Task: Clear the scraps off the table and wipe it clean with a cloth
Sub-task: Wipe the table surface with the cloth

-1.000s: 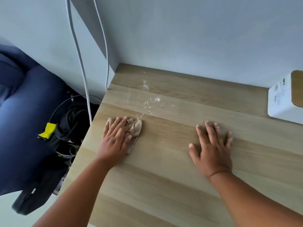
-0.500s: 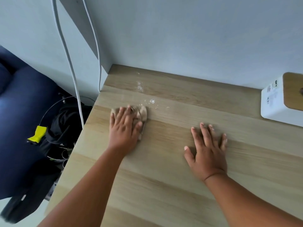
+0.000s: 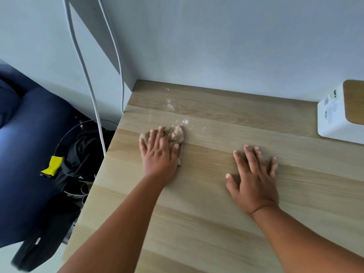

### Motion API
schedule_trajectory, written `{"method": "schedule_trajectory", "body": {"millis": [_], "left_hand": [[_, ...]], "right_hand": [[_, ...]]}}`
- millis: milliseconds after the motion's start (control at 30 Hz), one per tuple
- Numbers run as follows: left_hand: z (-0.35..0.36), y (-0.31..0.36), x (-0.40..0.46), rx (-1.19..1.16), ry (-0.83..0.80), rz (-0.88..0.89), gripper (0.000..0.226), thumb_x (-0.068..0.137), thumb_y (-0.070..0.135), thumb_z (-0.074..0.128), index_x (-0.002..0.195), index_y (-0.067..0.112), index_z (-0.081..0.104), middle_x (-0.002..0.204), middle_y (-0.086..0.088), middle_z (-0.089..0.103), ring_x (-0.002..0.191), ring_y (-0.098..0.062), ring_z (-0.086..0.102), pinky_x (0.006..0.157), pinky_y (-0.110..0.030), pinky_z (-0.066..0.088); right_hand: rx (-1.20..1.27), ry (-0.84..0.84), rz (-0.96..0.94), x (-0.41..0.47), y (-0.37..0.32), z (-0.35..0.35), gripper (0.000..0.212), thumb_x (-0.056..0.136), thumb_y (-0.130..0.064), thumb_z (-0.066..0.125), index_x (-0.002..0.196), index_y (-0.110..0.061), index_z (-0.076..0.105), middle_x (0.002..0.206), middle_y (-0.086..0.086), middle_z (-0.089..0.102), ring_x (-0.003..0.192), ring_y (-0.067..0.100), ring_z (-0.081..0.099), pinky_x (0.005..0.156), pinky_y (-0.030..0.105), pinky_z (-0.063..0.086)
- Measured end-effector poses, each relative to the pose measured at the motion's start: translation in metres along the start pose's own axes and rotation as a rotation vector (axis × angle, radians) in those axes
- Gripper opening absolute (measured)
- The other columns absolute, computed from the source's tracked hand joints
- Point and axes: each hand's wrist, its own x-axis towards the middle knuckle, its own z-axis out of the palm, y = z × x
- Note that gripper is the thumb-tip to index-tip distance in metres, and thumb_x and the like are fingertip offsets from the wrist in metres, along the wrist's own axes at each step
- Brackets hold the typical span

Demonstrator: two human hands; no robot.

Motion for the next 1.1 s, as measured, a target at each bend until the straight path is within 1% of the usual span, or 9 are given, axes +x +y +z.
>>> {"method": "schedule_trajectory", "body": {"millis": [167,333,467,600,667,733,833,967,1100], "left_hand": [[0.012,0.028,-0.042,-0.042,0.001,0.335,0.050,0.103,0.046,0.041,0.142,0.018,0.058,0.164,-0.002,0.035,0.157,-0.023,0.020,0.124,-0.058,0.015],[0.001,-0.029,-0.080,-0.057,-0.016,0.565,0.045,0.104,0.044,0.047,0.134,0.015,0.065,0.162,-0.003,0.038,0.155,-0.025,0.026,0.120,-0.062,0.025],[-0.012,-0.058,-0.063,0.005,-0.003,0.385,0.052,0.102,0.047,0.042,0.139,0.014,0.060,0.164,-0.004,0.036,0.157,-0.022,0.020,0.123,-0.060,0.019],[-0.003,-0.006,-0.022,0.003,0.003,-0.032,0.059,0.103,0.049,0.031,0.148,0.014,0.044,0.168,-0.002,0.026,0.158,-0.023,0.009,0.126,-0.056,0.001],[0.007,0.028,-0.008,0.038,-0.030,-0.049,0.061,0.106,0.050,0.024,0.155,0.015,0.033,0.171,-0.002,0.016,0.159,-0.023,0.001,0.125,-0.057,-0.004],[0.014,0.055,-0.010,0.040,-0.049,0.073,0.059,0.106,0.050,0.024,0.154,0.018,0.034,0.171,-0.002,0.014,0.159,-0.023,-0.001,0.125,-0.058,-0.003],[0.019,0.067,-0.040,0.001,-0.042,0.321,0.054,0.105,0.048,0.032,0.148,0.020,0.050,0.167,-0.004,0.027,0.158,-0.025,0.012,0.124,-0.061,0.011],[0.013,0.022,-0.084,-0.064,-0.050,0.643,0.043,0.105,0.041,0.050,0.138,0.017,0.063,0.163,-0.002,0.037,0.155,-0.026,0.025,0.120,-0.063,0.024],[-0.005,-0.032,-0.073,-0.013,-0.040,0.609,0.047,0.105,0.045,0.045,0.137,0.016,0.063,0.162,-0.004,0.038,0.155,-0.026,0.026,0.119,-0.064,0.026]], "right_hand": [[-0.004,-0.011,0.005,0.000,-0.001,-0.001,0.074,0.086,-0.059,0.043,0.152,-0.026,0.046,0.167,0.006,0.029,0.155,0.033,0.022,0.122,0.068,0.009],[0.004,-0.025,0.000,0.000,-0.001,-0.004,0.074,0.087,-0.059,0.042,0.153,-0.025,0.046,0.167,0.007,0.029,0.155,0.034,0.022,0.121,0.069,0.010],[0.014,-0.033,0.001,0.000,-0.002,-0.005,0.074,0.088,-0.059,0.042,0.154,-0.026,0.044,0.168,0.007,0.027,0.156,0.034,0.022,0.121,0.069,0.010],[0.030,-0.036,0.009,-0.001,-0.002,-0.005,0.074,0.088,-0.059,0.043,0.154,-0.026,0.043,0.168,0.006,0.027,0.156,0.033,0.022,0.121,0.070,0.010],[0.032,-0.023,0.011,0.000,-0.002,-0.005,0.074,0.087,-0.058,0.044,0.153,-0.025,0.045,0.167,0.006,0.028,0.155,0.033,0.023,0.121,0.070,0.010],[0.030,-0.015,0.010,0.000,-0.002,-0.005,0.074,0.086,-0.058,0.045,0.152,-0.025,0.046,0.167,0.007,0.030,0.155,0.033,0.025,0.120,0.070,0.011],[0.024,-0.018,0.003,0.000,-0.001,-0.006,0.073,0.086,-0.057,0.045,0.152,-0.025,0.047,0.167,0.007,0.030,0.154,0.034,0.025,0.121,0.069,0.011],[0.025,-0.036,-0.001,-0.001,-0.002,-0.008,0.072,0.088,-0.055,0.042,0.154,-0.025,0.044,0.168,0.006,0.027,0.156,0.034,0.022,0.121,0.069,0.012],[0.043,-0.045,0.009,-0.001,-0.003,-0.009,0.071,0.089,-0.053,0.042,0.155,-0.026,0.043,0.169,0.005,0.025,0.157,0.032,0.018,0.122,0.068,0.010]]}}
